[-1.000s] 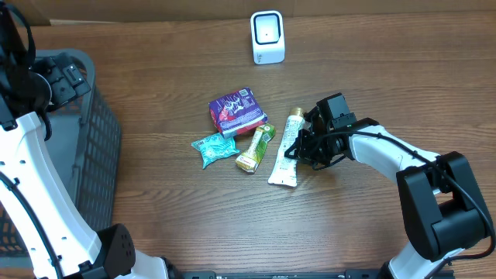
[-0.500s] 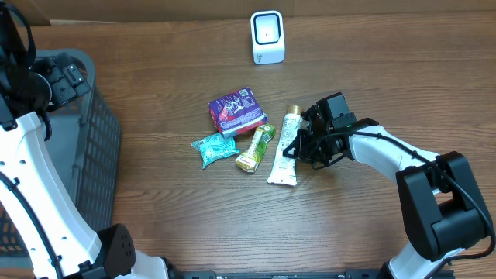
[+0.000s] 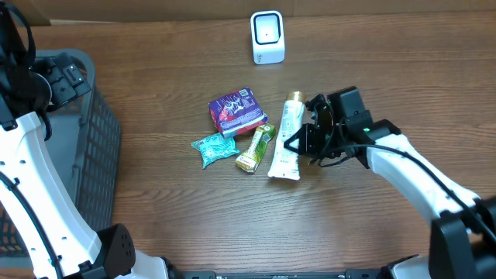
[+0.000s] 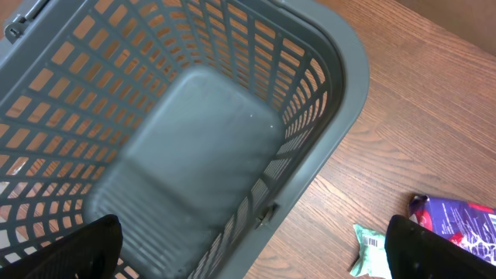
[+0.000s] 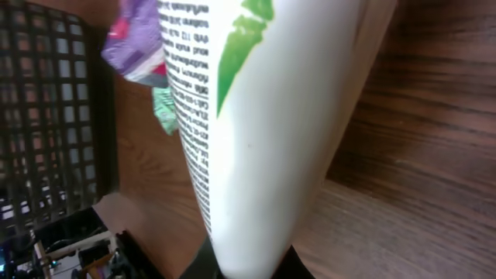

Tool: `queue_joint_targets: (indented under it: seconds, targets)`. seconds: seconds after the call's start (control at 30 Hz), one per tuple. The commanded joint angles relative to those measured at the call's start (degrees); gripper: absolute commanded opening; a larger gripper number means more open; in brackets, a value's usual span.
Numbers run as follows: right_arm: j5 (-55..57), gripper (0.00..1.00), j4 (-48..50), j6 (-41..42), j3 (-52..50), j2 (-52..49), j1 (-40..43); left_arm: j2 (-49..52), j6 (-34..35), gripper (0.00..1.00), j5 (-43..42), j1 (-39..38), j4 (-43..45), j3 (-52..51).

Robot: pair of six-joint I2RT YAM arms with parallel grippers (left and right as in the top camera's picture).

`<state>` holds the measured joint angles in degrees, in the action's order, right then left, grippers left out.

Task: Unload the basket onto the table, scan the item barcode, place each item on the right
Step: 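Carry the white tube up to the white scanner with the right gripper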

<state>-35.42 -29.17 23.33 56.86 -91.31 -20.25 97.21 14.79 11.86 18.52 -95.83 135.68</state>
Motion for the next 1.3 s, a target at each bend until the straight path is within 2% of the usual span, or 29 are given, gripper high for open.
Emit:
queue_joint_targets:
  seconds: [0.0,0.3,0.43,0.57,0.7,0.77,0.9,1.1,1.27]
  targets:
    - [-1.6,0.04,-0.4,-1.6,0.4,4.6,0.1,0.4,-0.7,0.99,0.7,0.2,0.1,-0.3]
    - [-0.6,0.04,-6.8,-3.1,3.2,9.0,0.1,0.4,-0.7,1.0,0.7,0.2,0.1,-0.3]
    - [4.2,0.04,-14.3,-4.2,8.4,9.1,0.1,0.4,-0.7,0.99,0.7,0.2,0.1,-0.3]
    - [11.5,0.04,-25.0,-7.5,17.9,8.7,0.1,0.4,-0.7,1.0,0.7,0.2,0.1,-0.3]
    - [19.1,0.03,-35.7,-10.6,33.3,6.2,0.1,0.4,-0.7,0.99,0.7,0.2,0.1,-0.3]
    - [22.2,0.03,-37.7,-12.1,38.4,4.8,0.1,0.4,-0.7,0.99,0.7,0.2,0.1,-0.3]
    - [28.0,0.04,-36.9,-15.6,43.2,2.1,0.1,0.4,-0.7,1.0,0.7,0.2,0.1,-0.3]
    - [38.2,0.04,-31.6,-17.4,43.3,-2.7,0.0,0.4,-0.7,0.99,0.7,0.2,0.1,-0.3]
    - [50.9,0.03,-25.1,-19.1,44.2,-7.9,0.0,0.4,-0.7,1.0,0.7,0.2,0.1,-0.3]
